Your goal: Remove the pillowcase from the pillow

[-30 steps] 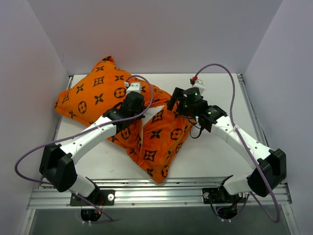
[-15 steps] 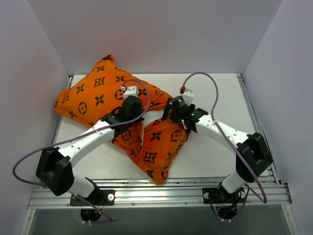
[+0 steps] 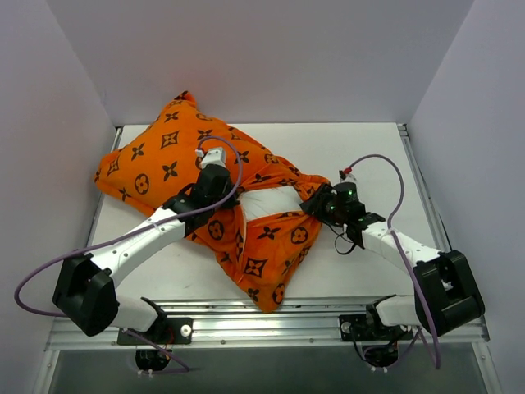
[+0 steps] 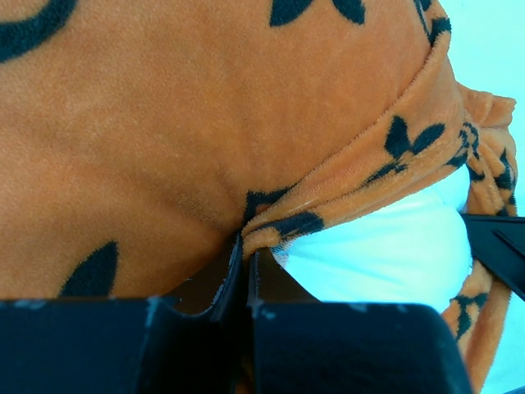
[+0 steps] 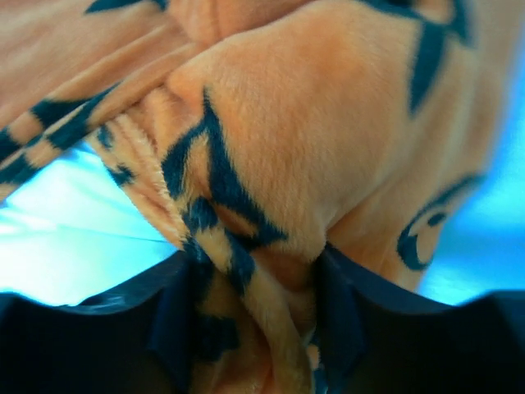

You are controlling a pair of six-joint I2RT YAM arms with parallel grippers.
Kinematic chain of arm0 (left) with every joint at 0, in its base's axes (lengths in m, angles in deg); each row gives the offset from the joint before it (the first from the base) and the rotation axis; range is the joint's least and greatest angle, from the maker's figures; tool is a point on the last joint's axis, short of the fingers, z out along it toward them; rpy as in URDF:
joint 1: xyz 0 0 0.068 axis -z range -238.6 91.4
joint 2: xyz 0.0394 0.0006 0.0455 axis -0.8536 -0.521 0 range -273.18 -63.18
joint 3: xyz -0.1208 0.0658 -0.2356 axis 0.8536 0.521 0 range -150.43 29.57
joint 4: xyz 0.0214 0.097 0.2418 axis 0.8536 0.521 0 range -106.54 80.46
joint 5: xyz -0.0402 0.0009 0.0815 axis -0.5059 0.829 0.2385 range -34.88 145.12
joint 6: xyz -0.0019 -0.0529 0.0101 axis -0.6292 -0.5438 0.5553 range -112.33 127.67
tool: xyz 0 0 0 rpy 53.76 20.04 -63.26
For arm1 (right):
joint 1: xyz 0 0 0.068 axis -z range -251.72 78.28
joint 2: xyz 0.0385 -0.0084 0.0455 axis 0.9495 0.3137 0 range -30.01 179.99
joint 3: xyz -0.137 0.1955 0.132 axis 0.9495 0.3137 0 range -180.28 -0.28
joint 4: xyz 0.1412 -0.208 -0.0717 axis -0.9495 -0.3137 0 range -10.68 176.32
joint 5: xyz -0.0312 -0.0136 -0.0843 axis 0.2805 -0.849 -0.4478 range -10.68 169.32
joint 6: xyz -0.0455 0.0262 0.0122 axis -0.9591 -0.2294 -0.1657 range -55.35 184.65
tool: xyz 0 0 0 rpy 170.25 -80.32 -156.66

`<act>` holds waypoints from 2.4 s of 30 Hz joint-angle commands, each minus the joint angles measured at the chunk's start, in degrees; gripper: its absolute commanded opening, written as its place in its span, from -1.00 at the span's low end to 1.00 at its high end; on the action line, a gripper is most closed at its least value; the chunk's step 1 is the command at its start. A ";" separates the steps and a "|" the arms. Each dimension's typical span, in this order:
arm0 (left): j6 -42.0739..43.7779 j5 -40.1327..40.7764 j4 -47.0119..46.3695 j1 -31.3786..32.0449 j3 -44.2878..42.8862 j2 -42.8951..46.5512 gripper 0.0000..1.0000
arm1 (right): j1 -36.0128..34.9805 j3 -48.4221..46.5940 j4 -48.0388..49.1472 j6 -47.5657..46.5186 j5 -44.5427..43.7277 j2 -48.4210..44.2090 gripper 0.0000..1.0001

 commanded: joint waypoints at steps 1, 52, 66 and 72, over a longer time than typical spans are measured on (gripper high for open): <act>3.48 4.37 14.90 -3.00 1.72 0.97 -0.93 | 2.74 4.37 3.58 -5.24 8.56 3.96 -0.17; -4.95 19.75 25.00 12.47 -24.56 -14.93 0.67 | -15.28 -2.93 24.70 -12.80 14.92 2.65 -1.00; -6.89 12.19 22.55 11.60 -22.37 -21.09 -0.68 | -16.78 -4.51 21.36 -15.00 11.42 1.95 -1.00; -4.26 14.98 24.56 9.05 -23.07 -17.14 -0.95 | -15.99 -6.09 8.72 -16.32 -0.09 -0.69 -1.00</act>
